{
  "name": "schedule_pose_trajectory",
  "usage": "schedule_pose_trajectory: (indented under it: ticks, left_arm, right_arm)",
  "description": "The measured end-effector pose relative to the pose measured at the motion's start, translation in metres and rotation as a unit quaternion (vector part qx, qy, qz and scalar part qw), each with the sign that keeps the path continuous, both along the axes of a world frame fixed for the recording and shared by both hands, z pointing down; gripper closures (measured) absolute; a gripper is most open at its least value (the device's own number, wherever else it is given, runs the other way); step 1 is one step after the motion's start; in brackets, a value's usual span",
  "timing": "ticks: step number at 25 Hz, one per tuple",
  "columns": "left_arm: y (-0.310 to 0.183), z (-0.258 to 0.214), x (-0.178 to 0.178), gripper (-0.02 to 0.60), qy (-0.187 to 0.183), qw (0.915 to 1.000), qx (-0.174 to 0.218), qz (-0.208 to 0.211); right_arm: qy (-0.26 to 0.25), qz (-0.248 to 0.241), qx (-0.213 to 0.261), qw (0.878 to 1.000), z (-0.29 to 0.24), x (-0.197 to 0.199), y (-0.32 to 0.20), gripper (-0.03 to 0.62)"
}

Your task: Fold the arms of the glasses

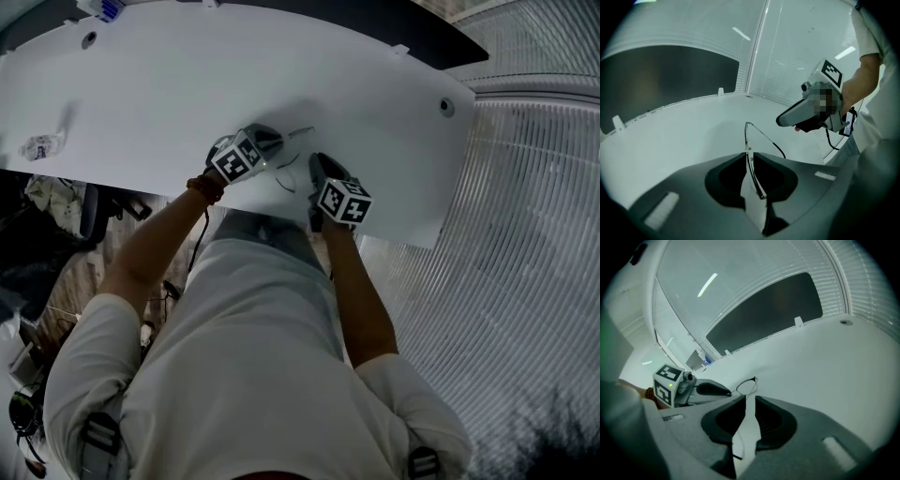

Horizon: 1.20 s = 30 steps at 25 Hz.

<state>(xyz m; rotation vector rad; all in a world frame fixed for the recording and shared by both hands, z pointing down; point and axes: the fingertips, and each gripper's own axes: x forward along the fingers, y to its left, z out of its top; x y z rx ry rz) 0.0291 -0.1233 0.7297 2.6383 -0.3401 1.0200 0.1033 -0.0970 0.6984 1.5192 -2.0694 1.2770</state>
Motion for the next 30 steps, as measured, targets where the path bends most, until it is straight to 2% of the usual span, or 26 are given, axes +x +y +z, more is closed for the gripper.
schedule_pose_trajectory:
  ticks: [4, 6, 11, 13, 16, 19, 21, 30]
  left_arm:
    - [0.001, 0.000, 0.002, 0.529, 0.000, 1.0000, 0.003, 0.000]
    - [0.002, 0.000, 0.002, 0.529, -0.001, 1.0000, 0.004, -0.001]
    - [0.002, -0.001, 0.004, 0.529, -0.005, 1.0000, 0.005, 0.002]
    - [0.002, 0.000, 0.004, 0.531, -0.007, 1.0000, 0.006, 0.003]
    - [0.001, 0.001, 0.004, 0.541, -0.009, 0.9999, 0.005, 0.001]
    - [-0.001, 0.001, 0.005, 0.549, -0.012, 0.9999, 0.007, 0.000]
    - [0.000, 0.001, 0.006, 0.554, -0.014, 0.9999, 0.008, 0.003]
    - [0.006, 0.006, 0.007, 0.561, -0.024, 0.9988, 0.019, 0.037]
  right_arm:
    - [0.023, -0.071, -0.006, 0.997, -0.011, -0.008, 0.039, 0.536]
    - [0.036, -0.119, -0.007, 0.992, -0.013, -0.023, 0.061, 0.508]
    - [0.089, -0.232, -0.001, 0.969, -0.001, -0.064, 0.095, 0.418]
    - [0.112, -0.258, 0.003, 0.960, 0.006, -0.076, 0.098, 0.410]
    - [0.142, -0.260, -0.001, 0.955, 0.020, -0.079, 0.095, 0.410]
    - [0.186, -0.276, -0.007, 0.943, 0.037, -0.073, 0.095, 0.410]
    - [0.199, -0.280, -0.009, 0.939, 0.044, -0.070, 0.095, 0.410]
    - [0.220, -0.264, -0.008, 0.939, 0.046, -0.050, 0.079, 0.421]
